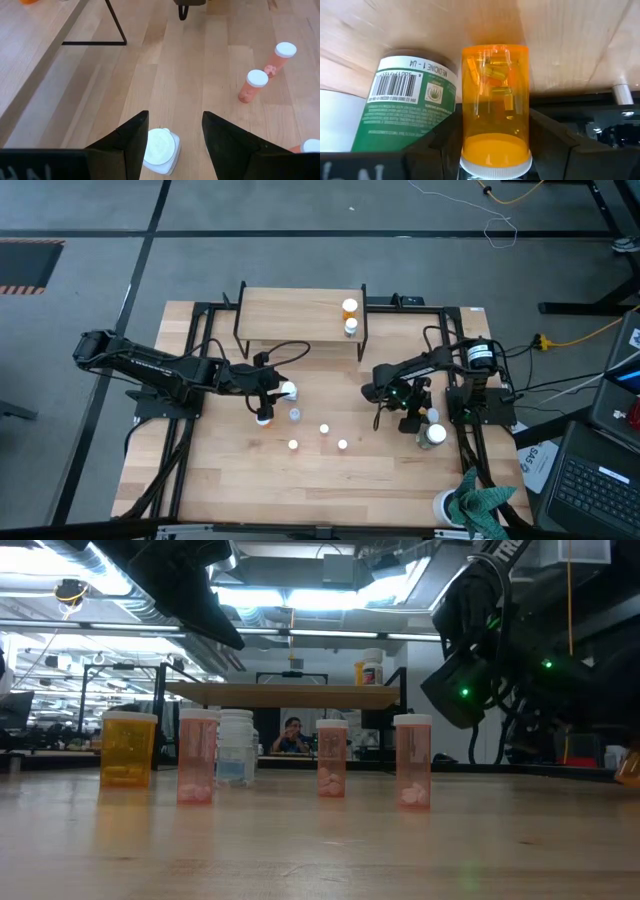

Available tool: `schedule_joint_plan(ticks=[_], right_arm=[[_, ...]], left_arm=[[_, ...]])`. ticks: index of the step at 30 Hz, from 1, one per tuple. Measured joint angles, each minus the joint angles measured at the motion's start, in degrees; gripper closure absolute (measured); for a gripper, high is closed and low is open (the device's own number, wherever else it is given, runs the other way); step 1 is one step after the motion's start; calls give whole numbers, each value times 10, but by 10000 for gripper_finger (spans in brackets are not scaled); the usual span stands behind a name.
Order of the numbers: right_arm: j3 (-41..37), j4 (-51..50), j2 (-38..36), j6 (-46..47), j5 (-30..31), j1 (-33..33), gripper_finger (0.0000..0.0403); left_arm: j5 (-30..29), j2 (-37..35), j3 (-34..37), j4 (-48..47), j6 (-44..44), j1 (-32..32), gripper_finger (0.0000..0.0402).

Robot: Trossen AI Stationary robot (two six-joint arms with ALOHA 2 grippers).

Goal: Pick and place medicine bottles onto shelf by color
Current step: Put the top orange pill bottle on the shelf

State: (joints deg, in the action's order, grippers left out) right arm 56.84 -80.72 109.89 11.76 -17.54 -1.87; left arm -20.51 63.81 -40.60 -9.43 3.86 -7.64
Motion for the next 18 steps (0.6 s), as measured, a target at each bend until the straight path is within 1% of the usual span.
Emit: schedule_joint_plan(ticks=[4,11,18], right_arm=[[0,1,0,0,4,0,205],[0,9,1,16,8,0,172],[22,-3,1,17,26,0,167]], left_arm=[[0,0,0,0,0,0,221],[0,0,0,0,0,0,221],[0,0,0,0,0,0,221]])
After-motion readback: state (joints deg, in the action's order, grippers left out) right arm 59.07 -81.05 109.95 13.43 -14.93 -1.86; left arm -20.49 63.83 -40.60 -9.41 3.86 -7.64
